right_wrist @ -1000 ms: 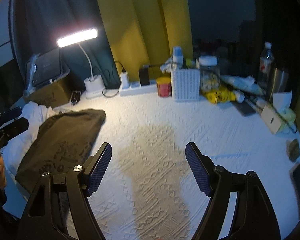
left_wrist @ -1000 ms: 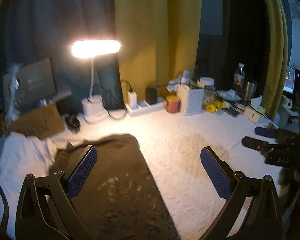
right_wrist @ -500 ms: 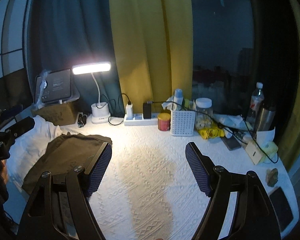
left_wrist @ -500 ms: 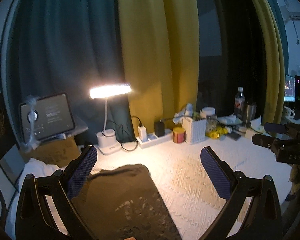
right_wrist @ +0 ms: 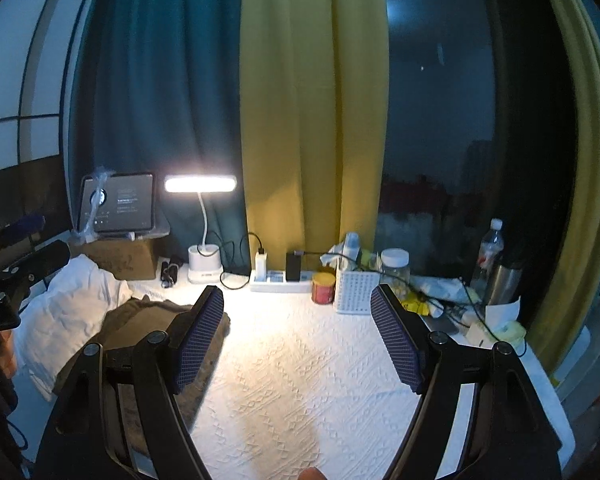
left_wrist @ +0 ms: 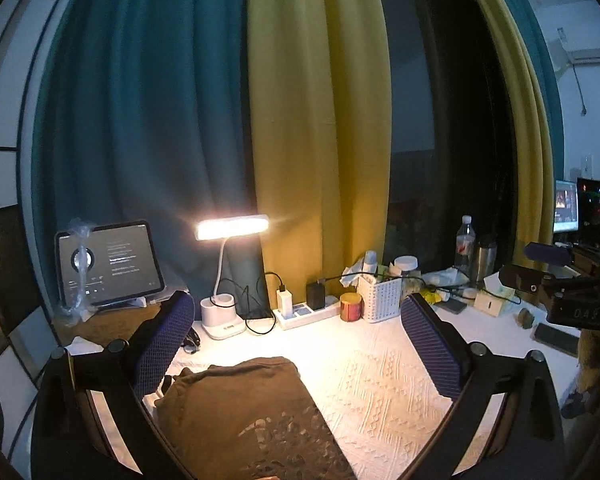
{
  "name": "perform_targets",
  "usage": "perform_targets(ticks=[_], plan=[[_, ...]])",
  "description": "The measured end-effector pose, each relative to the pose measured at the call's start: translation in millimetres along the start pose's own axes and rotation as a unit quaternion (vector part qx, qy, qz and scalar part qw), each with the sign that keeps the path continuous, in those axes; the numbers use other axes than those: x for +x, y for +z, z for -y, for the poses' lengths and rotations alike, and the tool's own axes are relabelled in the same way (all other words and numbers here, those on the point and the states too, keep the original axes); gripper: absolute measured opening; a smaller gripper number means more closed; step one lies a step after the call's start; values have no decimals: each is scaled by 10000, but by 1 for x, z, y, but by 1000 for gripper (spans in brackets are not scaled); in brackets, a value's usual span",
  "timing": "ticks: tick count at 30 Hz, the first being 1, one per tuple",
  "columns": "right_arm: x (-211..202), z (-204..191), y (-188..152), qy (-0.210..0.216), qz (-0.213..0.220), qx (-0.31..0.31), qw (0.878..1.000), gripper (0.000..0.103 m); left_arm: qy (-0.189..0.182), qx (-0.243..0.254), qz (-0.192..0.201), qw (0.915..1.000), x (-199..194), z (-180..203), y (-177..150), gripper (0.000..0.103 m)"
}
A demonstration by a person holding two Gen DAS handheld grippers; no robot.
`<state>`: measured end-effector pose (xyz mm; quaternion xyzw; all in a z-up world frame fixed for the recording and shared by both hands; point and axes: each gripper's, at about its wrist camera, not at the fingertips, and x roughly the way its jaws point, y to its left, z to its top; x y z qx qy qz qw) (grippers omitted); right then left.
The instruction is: Fold small clothes
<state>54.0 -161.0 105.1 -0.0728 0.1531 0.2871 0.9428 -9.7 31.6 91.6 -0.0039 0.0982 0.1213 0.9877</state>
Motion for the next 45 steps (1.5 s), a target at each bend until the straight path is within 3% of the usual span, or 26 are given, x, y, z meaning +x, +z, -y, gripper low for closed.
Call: perform_targets(ticks=[9,14,21,26,36,45], plan=[[-24,-20,15,41,181,-127,9997,79,380,-143,252,9989,-28,-15,10,102],[-38,-22,24,-12,272,11,9996,79,153,-445,217,9987,-41,-26,17,102],[-63,-24,37,-83,481,94,9988,79,69,-362,280,9989,-61,-33,24,102],[-81,-26,46,-123,697,71,9975,79,222,-284,627,9974,-79,-35,28,102],[-116,-31,57,-170,1078,-22,9940,79,286,-629,814,9943,-102,-51,33,102],[-159,-25,52,-416,1412,24,9891,79,221,-649,960,9930,-124,-49,34,102]])
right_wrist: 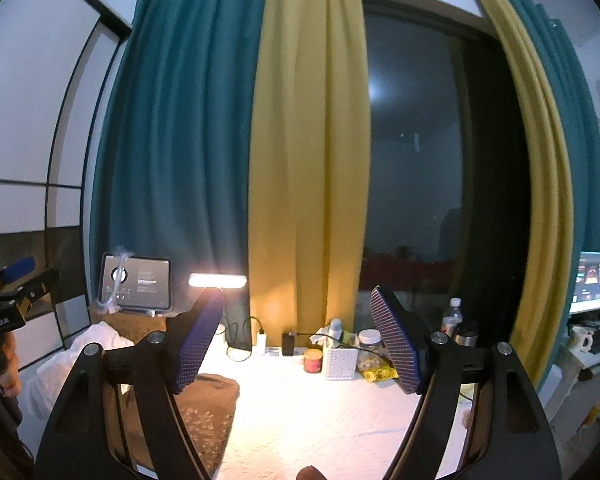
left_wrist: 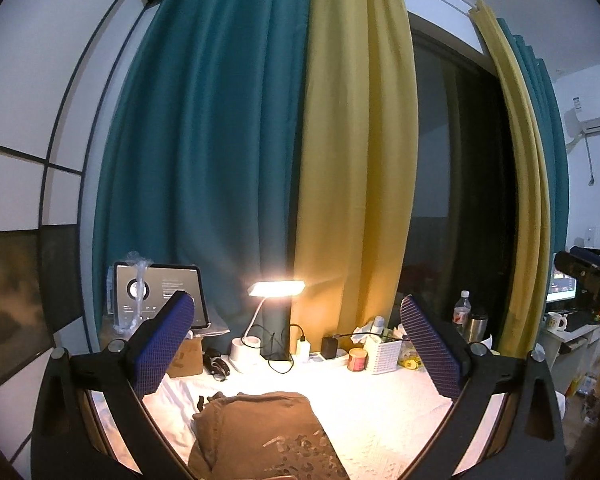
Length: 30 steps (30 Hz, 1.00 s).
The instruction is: Fold small clothes
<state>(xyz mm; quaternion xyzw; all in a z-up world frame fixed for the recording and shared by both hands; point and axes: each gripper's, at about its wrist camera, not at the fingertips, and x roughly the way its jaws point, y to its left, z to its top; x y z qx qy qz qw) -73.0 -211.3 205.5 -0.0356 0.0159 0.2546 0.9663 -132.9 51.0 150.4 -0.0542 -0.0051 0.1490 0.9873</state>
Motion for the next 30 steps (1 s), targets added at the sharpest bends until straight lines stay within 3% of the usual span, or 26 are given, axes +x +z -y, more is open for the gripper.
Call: perform_targets(ticks=[5,12,30], plan=[[-17,12,-4,-204,90,60,9997,79,-55,122,135,9998,-8,5,0,102],[-20,35,-13,-441,26,259,9987,79,-206,118,-25,9997,-1,11,-5,102],[-19,47,-21,-520,-51,435,9977,79,-335,292,-205,9988,8,29,-5,102]])
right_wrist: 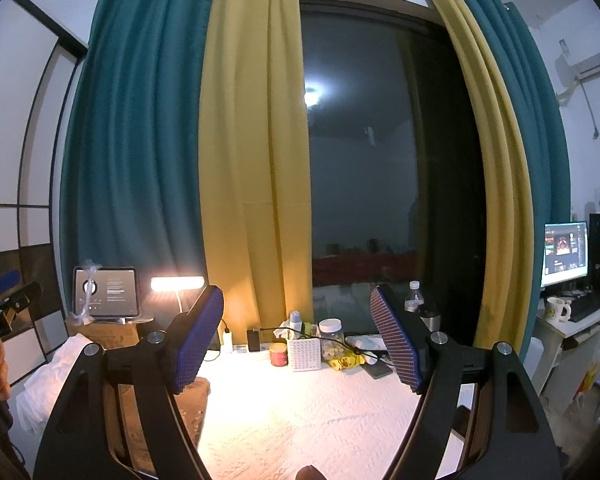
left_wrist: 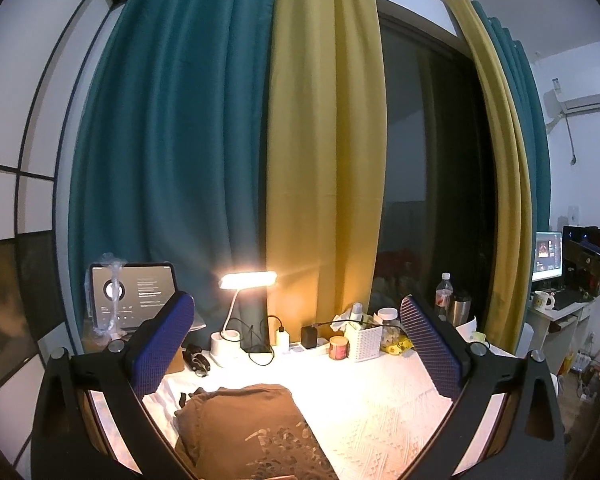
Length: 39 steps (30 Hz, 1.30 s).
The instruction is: Fold small clothes
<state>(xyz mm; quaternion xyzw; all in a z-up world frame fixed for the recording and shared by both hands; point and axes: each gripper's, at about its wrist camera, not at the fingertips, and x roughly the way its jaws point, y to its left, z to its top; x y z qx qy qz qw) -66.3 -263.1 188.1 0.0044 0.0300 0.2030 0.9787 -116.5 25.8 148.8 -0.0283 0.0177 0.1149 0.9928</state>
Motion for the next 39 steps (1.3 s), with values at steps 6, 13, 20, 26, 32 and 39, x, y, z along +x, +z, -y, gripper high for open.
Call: perform_targets(ticks=[6,13,20,26,32,39], plan=[[0,-1,-1,15,-48,-26,10000,79,-7,-1,1,10000,1,0,0,102],[2,-2,-2,48,-104,-47,9999,79,-14,-5,0,10000,0,0,0,102],[2,-2,-2,75,-129,-70,9999,79,-25,-5,-9,10000,0,1,-1,102],[2,-1,-3,100,-147,-75,9998,79,-27,10,-13,10000,0,2,-2,102],[4,2,-2,118,-171,-80,9998,79,-54,25,-18,10000,0,2,-3,102],[5,3,-3,125,-204,-92,9997,79,-69,6,-45,10000,2,1,-5,102]])
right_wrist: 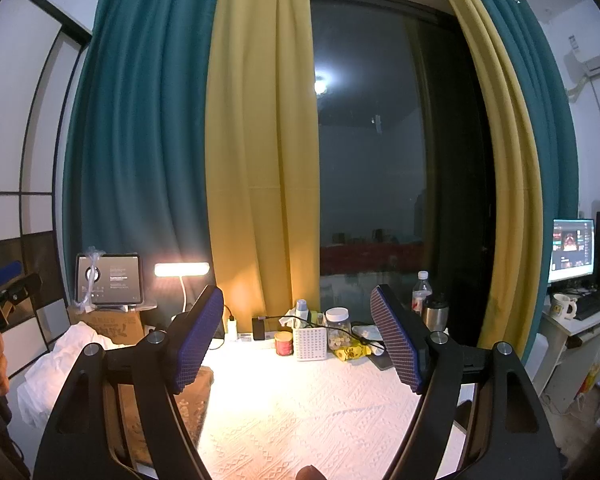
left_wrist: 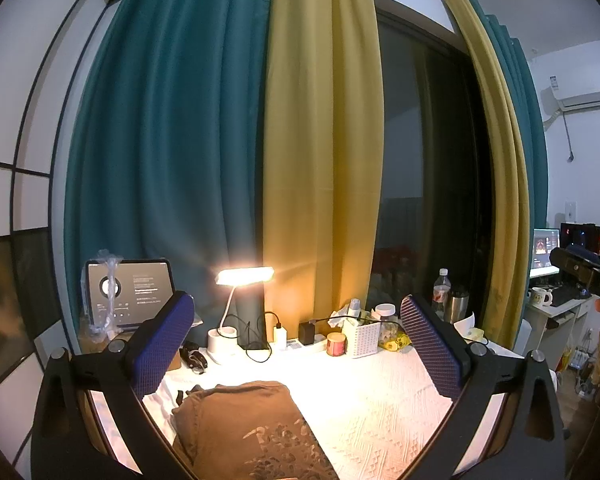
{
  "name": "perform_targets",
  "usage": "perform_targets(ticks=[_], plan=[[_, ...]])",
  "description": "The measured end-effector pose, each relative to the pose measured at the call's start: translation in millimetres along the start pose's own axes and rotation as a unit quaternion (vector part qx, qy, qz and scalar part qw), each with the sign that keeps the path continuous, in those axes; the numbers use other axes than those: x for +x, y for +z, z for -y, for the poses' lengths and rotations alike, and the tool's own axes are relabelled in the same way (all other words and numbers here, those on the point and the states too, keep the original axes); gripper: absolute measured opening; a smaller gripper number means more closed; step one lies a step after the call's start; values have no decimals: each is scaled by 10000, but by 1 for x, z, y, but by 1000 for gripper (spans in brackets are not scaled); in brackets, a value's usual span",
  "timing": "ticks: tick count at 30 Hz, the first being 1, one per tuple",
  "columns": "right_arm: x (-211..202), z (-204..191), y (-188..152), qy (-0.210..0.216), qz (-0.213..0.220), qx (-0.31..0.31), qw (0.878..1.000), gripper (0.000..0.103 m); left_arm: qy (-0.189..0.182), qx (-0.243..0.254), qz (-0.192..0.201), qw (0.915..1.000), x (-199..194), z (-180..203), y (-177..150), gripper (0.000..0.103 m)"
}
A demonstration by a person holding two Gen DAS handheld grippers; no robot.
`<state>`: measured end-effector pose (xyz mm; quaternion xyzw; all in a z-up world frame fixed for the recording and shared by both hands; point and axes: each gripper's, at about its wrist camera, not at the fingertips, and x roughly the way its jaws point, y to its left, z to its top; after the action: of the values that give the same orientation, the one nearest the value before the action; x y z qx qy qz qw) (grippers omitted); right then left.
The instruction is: Fold small clothes
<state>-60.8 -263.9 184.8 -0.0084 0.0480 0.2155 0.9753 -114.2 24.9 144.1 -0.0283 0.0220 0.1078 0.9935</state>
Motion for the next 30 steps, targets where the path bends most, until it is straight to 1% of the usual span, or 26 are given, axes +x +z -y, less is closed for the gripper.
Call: perform_targets(ticks=[30], plan=[[2,0,0,2,-37,-7,10000,79,-61,40,-3,10000,-1,4,2,102]])
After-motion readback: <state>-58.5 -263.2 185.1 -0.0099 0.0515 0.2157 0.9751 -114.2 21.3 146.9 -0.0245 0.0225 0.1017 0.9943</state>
